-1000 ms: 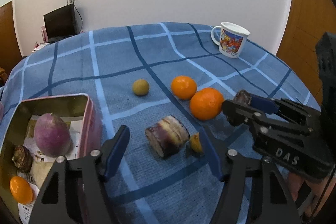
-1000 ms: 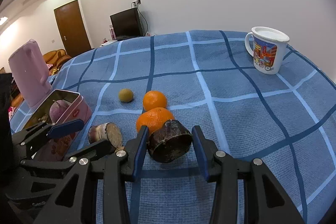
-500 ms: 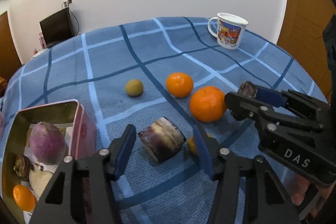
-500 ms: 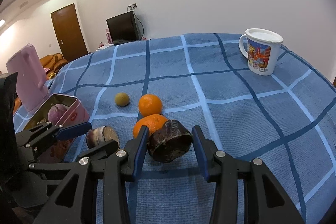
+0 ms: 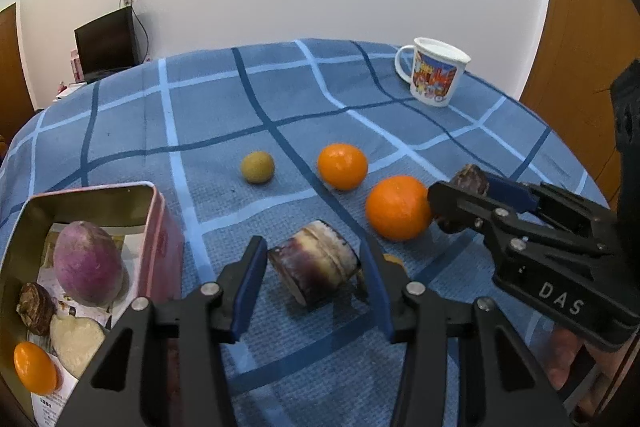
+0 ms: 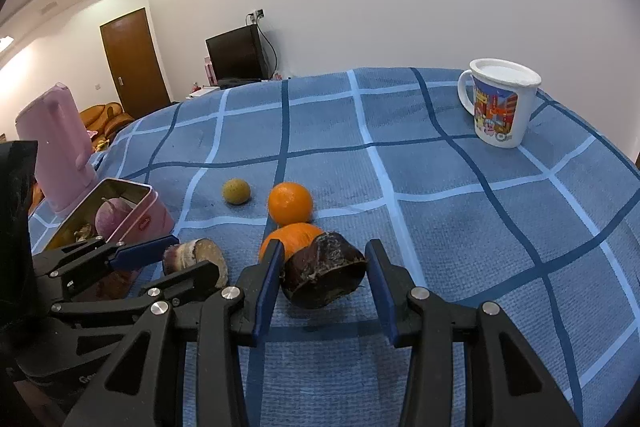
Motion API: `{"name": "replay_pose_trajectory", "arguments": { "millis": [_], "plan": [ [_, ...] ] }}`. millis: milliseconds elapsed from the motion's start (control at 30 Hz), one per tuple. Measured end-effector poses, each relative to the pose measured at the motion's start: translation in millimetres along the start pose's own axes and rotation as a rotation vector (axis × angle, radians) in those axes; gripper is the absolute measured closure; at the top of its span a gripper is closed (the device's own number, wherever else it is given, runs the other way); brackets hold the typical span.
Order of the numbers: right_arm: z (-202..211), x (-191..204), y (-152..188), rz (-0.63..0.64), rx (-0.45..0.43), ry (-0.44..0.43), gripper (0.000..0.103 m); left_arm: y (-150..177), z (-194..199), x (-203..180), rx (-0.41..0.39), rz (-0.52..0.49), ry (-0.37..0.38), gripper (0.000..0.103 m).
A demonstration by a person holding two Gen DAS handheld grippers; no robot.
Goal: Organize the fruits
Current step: 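Grasp the purple-skinned taro slice with the left tool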
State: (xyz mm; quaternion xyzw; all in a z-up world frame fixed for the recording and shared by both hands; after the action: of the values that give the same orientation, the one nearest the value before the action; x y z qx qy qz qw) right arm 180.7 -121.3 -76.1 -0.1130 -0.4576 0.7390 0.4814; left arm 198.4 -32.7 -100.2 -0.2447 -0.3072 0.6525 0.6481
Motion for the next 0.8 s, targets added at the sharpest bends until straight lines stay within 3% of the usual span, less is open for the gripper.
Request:
{"name": "replay_pose_trajectory", "arguments": {
  "millis": [800],
  "plan": [
    [14.2,15.7,-5.1,0.060,-0.072,-0.048,0.059,-10.3,31.9,9.8,-0.168,0.029,-0.044,0.053]
  ]
}}
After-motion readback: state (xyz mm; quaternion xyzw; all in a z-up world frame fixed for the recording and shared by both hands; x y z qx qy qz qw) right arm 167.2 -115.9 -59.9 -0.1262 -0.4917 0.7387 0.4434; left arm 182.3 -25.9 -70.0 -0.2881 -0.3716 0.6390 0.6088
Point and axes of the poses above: each gripper's, at about its wrist camera, not at the fingertips, and z roughly against the way its jaws point, x to its left, y to its underside, the point moved 8 cm from there along -z, roughly the way its jaws point, and after that the axes turned 15 degrees about -y, right-handed, at the moved point
